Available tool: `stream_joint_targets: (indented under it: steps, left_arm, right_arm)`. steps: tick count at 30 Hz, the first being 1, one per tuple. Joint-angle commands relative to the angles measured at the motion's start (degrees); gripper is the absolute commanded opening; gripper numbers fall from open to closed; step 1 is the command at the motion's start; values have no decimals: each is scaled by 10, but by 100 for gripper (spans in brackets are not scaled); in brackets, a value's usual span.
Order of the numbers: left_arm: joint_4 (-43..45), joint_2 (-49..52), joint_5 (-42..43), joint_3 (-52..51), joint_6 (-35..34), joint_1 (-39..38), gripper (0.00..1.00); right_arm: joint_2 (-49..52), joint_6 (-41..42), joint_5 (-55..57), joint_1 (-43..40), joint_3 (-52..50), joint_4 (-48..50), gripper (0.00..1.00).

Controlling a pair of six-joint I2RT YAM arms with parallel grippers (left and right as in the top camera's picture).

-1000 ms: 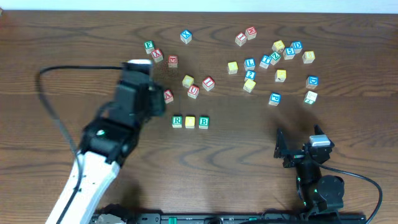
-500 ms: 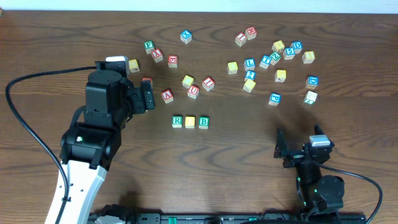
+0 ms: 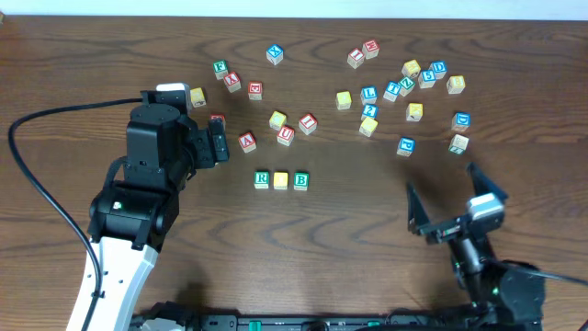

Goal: Spell out ROBOT
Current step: 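Move the right gripper over a yellow O block near the blue L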

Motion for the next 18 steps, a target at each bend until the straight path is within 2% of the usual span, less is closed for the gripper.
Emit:
stream_joint_targets:
  steps: [1,2,3,5,8,15,18]
  left_arm:
    - [-2,-2,1,1,2,3,96]
    - [-2,-2,1,1,2,3,96]
    - [-2,-2,1,1,2,3,96]
    - [-2,-2,1,1,2,3,96]
    - [-2,-2,1,1,2,3,96]
    - [-2,-2,1,1,2,3,96]
    - [-2,-2,1,1,2,3,96]
  right_arm:
    - [135,-23,-7,-5,114,-46,99]
    - [240,-24,-10,-5,211,-101,99]
    - [300,-24,-22,-5,274,-143,99]
    - [443,-24,-59,-5,442,-292,99]
    - [563,-24,-63,-5,567,-421,99]
    - [748,-16,-59,-5,590,-403,99]
    - [796,-1,-40,1,619,-424,99]
